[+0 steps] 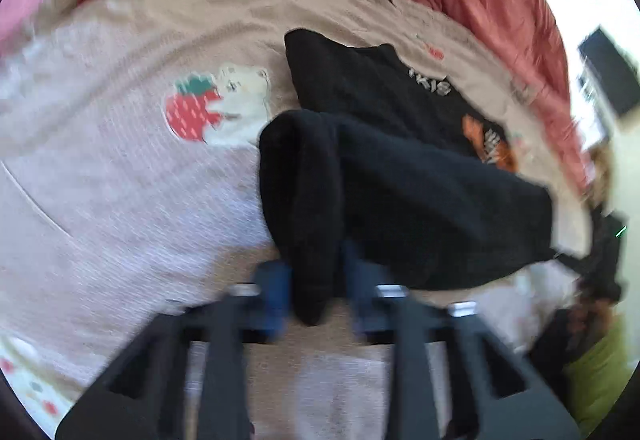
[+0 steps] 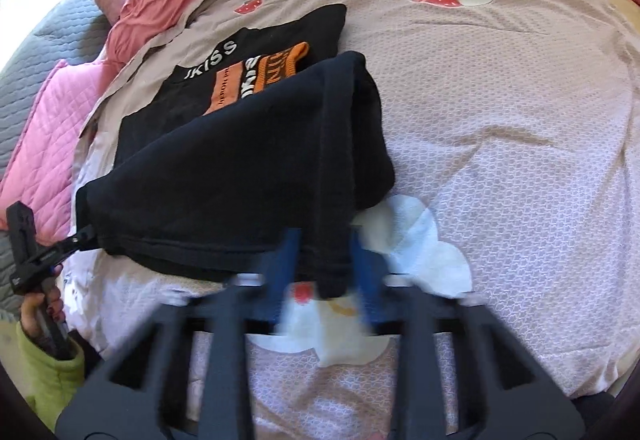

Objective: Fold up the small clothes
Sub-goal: 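Lift the hem with both tools and fold it toward the collar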

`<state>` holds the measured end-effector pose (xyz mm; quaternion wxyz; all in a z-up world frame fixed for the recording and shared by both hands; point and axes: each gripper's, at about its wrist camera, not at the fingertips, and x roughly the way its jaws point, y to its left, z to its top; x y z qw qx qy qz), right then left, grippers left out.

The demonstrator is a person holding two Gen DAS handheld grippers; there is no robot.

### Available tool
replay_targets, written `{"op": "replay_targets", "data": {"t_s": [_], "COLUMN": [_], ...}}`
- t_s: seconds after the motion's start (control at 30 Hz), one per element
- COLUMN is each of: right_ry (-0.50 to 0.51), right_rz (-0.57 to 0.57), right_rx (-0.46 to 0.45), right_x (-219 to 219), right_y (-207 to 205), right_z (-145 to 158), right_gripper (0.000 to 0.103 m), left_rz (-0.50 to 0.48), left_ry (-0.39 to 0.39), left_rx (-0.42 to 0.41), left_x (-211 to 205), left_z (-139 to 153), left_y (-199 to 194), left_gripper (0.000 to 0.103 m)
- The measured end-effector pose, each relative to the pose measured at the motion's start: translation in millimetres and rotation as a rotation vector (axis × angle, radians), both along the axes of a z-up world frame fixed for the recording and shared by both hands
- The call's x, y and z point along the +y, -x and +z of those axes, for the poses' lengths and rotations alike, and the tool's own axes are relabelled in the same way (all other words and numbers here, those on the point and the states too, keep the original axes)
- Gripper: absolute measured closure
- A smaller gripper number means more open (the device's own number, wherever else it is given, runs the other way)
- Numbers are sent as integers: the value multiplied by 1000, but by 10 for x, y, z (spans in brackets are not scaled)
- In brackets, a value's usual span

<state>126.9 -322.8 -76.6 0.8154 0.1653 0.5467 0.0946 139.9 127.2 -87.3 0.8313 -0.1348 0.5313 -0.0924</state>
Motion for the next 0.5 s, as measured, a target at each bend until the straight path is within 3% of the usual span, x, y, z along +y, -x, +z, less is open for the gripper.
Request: {"op": "replay_targets", "data": {"t_s": [0.07, 0.3, 0.5], "right_ry": [-22, -85, -99], "right_rz": [3, -36, -127], "right_rx": [-20, -124, -171], "right_x": [-14, -173, -306], "right_y": [-4, -304, -824], "right_z": [74, 368, 445], "right_gripper": [96, 97, 97], "left_rz": [-34, 1, 136], "left_ry": [15, 243, 209], "left_rx": [-21, -124, -209], "left_x": [-13, 202, 317], "left_z": [77, 312, 342], "left_y": [-1, -186, -594], "left_gripper": [93, 94, 94]}}
